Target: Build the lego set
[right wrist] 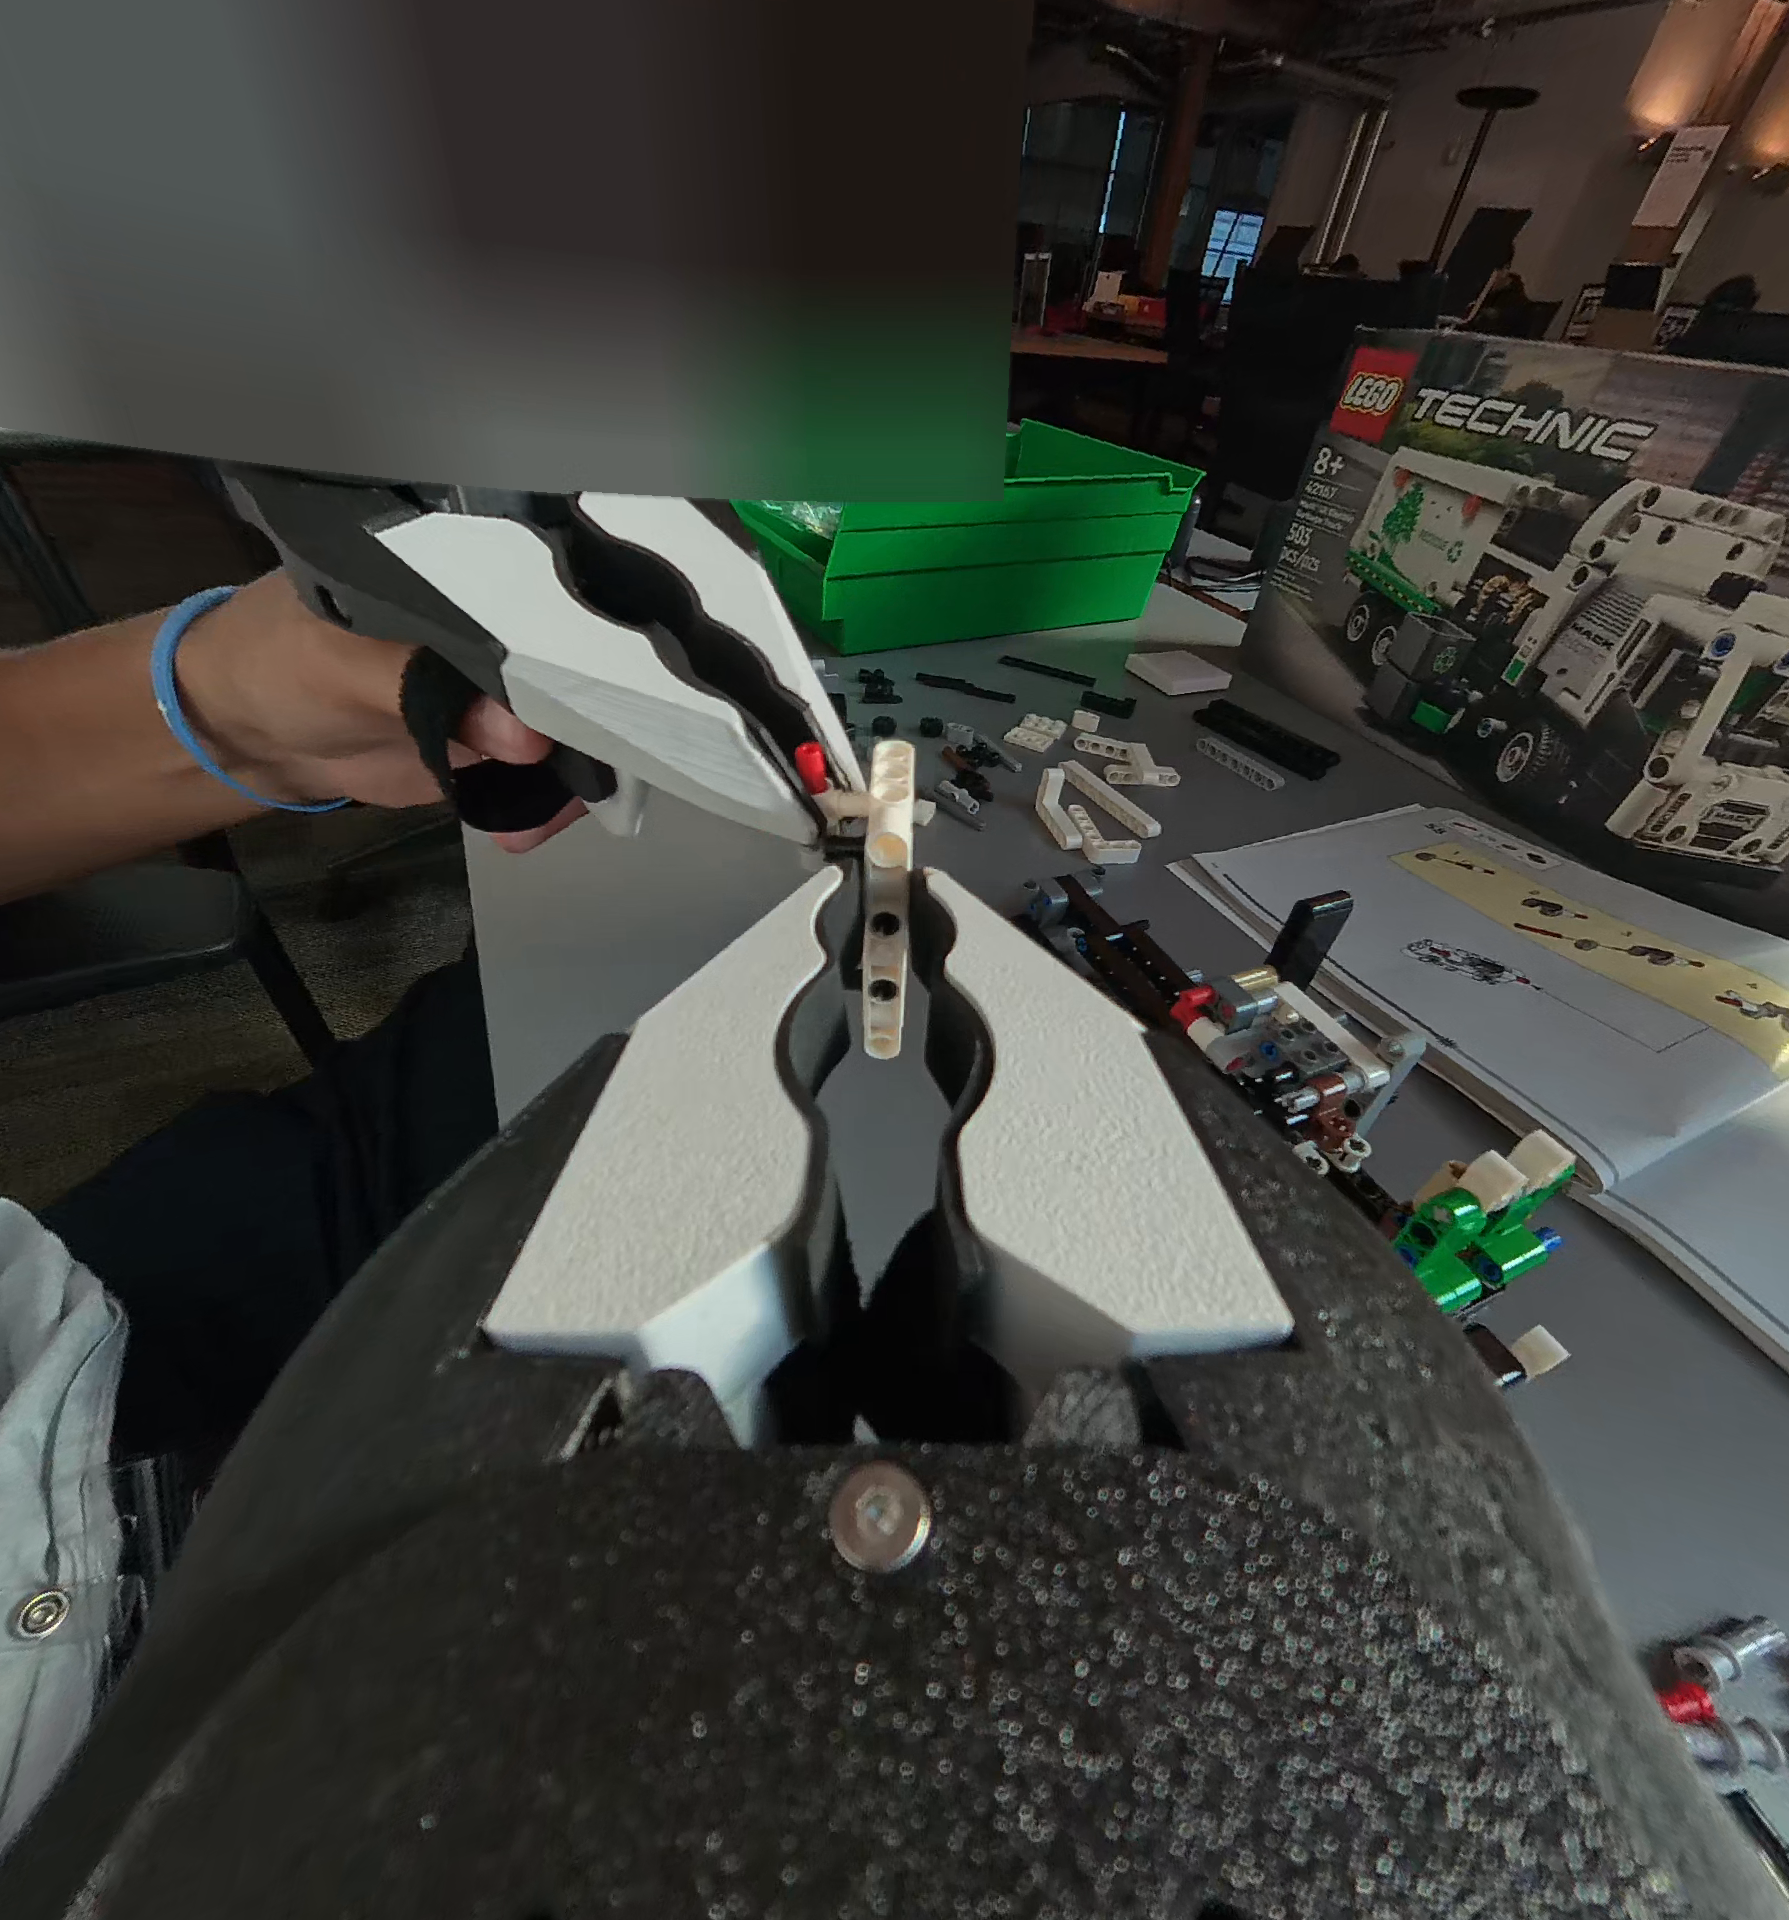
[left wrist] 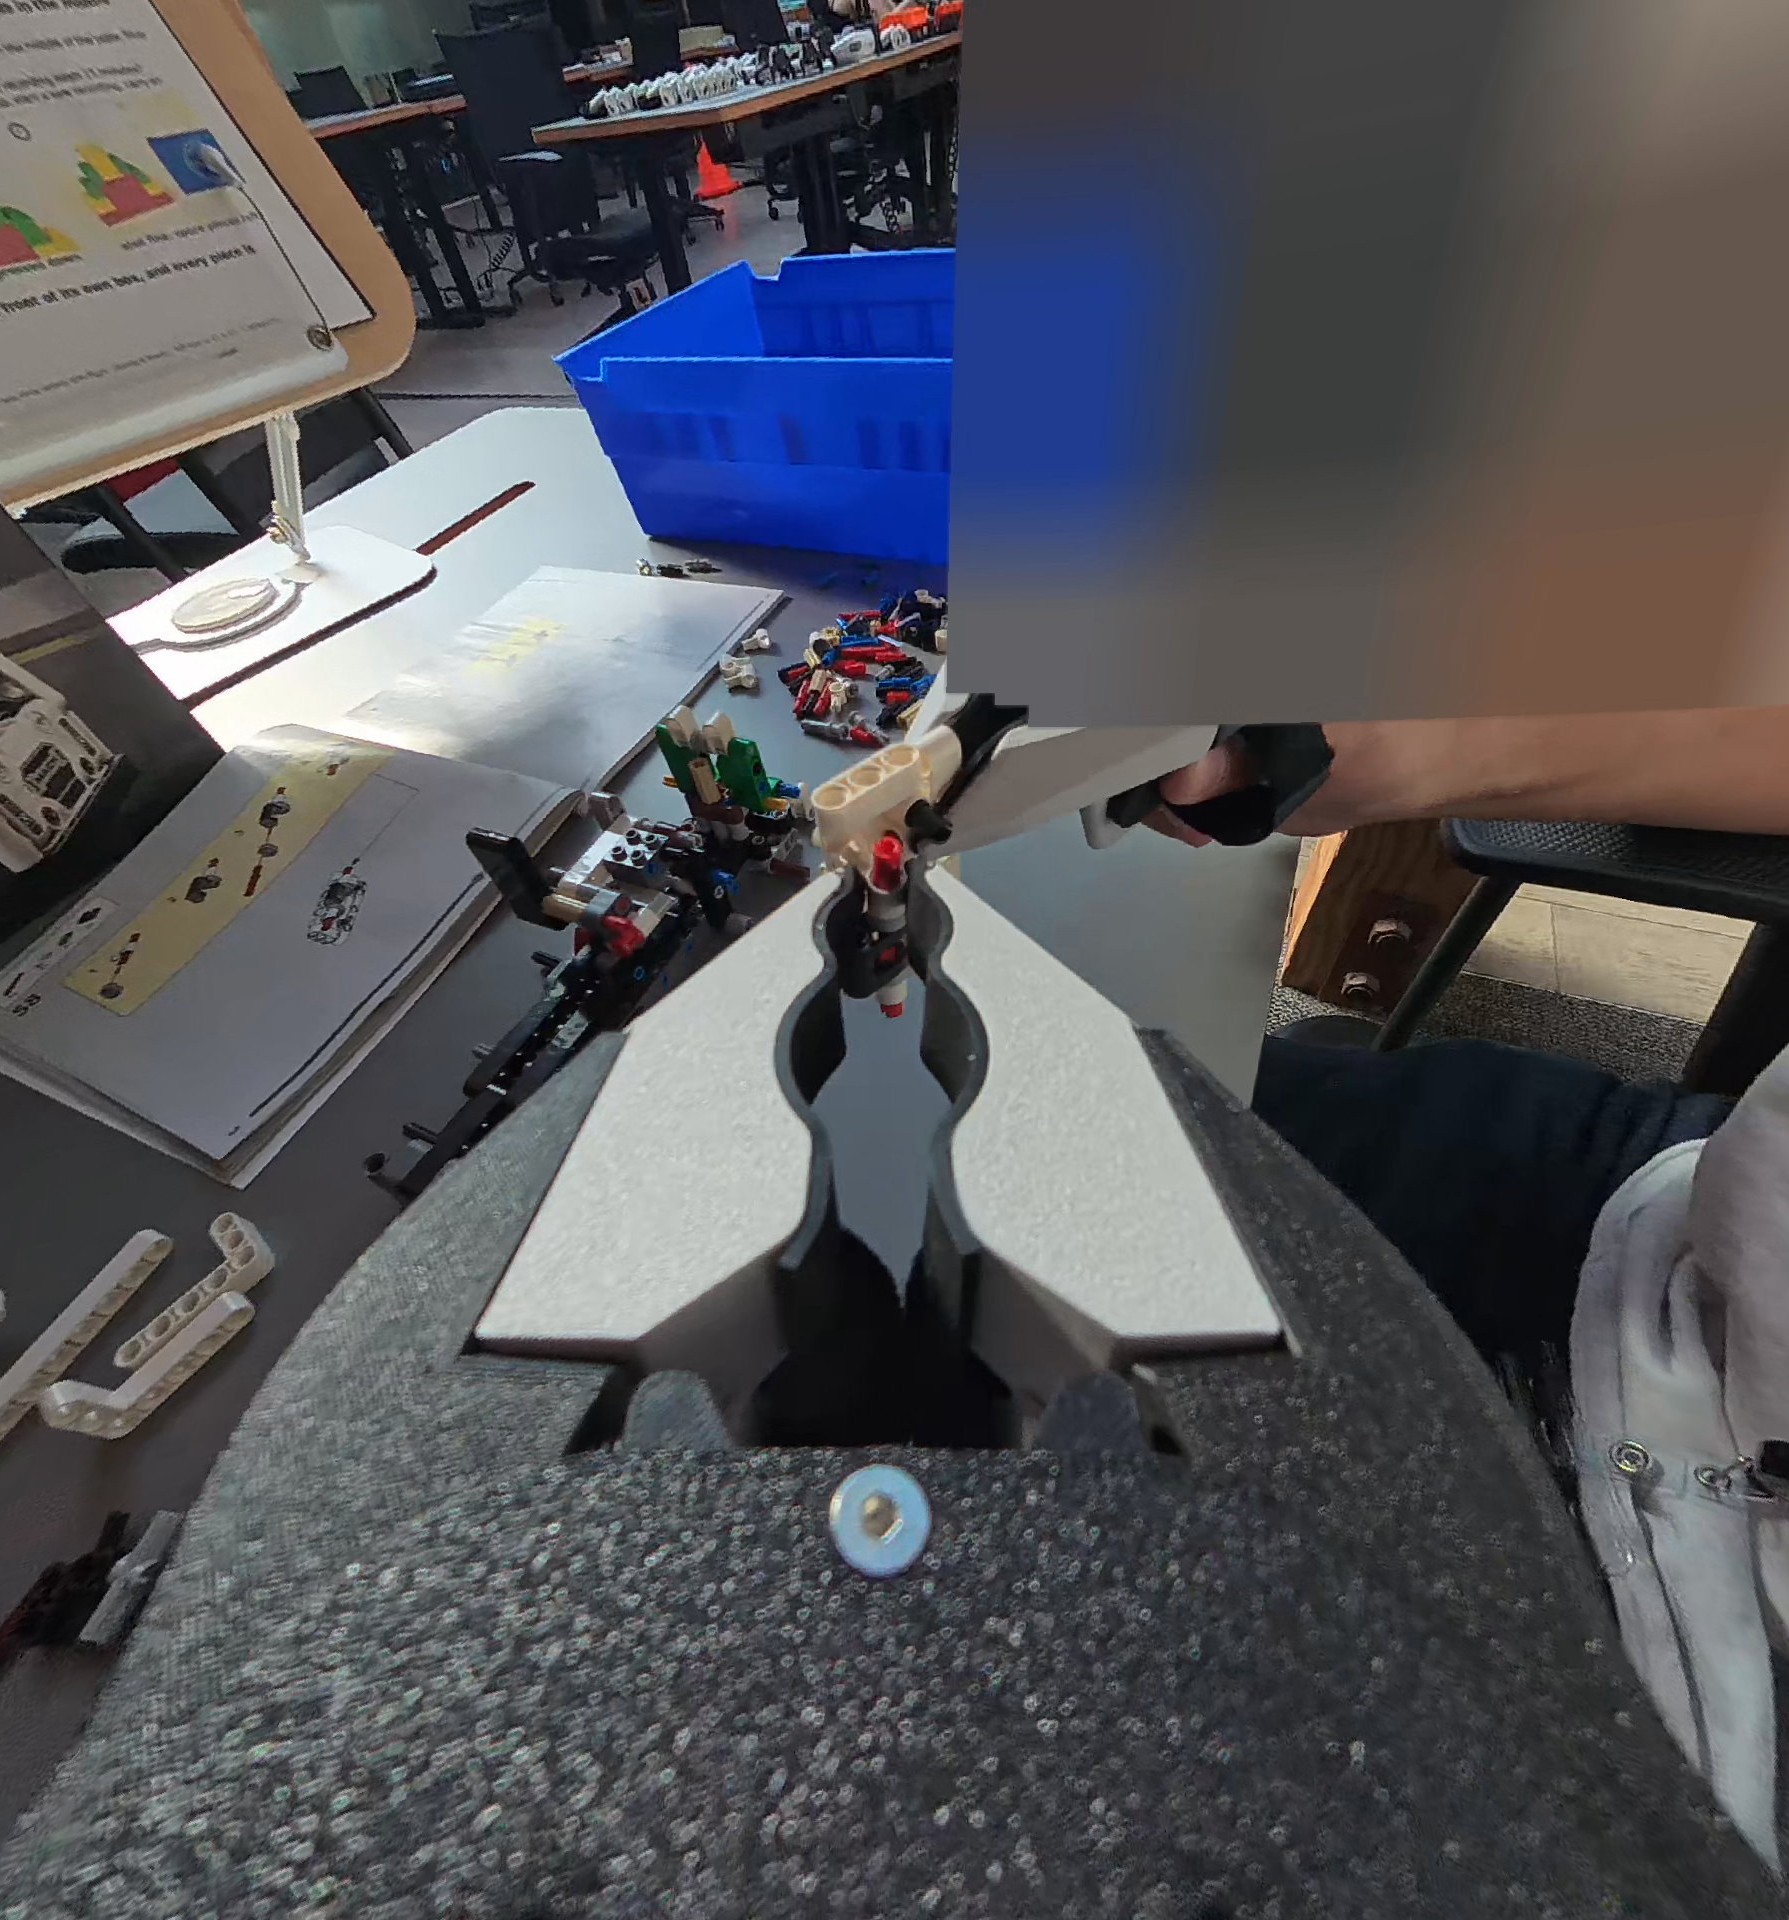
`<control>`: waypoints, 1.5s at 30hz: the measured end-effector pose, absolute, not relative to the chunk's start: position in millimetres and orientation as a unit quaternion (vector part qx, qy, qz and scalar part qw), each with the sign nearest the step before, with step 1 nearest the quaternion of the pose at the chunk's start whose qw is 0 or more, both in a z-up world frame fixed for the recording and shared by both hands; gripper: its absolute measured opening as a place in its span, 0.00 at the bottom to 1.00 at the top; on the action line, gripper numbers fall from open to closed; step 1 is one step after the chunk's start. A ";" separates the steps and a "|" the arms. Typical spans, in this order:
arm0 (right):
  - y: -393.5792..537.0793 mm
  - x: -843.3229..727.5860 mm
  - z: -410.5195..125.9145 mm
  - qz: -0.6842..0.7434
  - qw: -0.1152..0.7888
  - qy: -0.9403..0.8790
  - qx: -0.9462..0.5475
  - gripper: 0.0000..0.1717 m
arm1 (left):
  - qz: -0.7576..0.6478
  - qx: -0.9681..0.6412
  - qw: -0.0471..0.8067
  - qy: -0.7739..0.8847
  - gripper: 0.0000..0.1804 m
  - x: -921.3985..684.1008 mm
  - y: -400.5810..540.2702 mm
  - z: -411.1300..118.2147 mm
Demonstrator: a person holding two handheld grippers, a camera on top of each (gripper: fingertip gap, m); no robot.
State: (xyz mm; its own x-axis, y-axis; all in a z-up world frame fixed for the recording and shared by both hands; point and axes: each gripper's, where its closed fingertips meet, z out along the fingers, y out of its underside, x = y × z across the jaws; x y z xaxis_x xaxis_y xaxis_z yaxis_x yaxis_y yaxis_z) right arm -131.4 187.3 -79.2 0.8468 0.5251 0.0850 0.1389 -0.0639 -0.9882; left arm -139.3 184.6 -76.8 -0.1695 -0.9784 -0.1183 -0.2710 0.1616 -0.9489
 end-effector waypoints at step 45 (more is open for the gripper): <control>195.3 -131.2 -97.2 0.149 0.588 -0.225 -0.762 0.13 | -0.285 -0.497 0.349 0.741 0.03 -137.1 195.9 -114.5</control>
State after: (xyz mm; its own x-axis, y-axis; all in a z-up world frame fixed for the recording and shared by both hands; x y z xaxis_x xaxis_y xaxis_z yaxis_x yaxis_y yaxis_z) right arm -131.2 195.3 -97.2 0.8545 0.5182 0.0362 0.1666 -0.2075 -0.9639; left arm -137.1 195.9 -114.5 -0.2619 -0.9362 -0.2342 -0.5382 0.3431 -0.7698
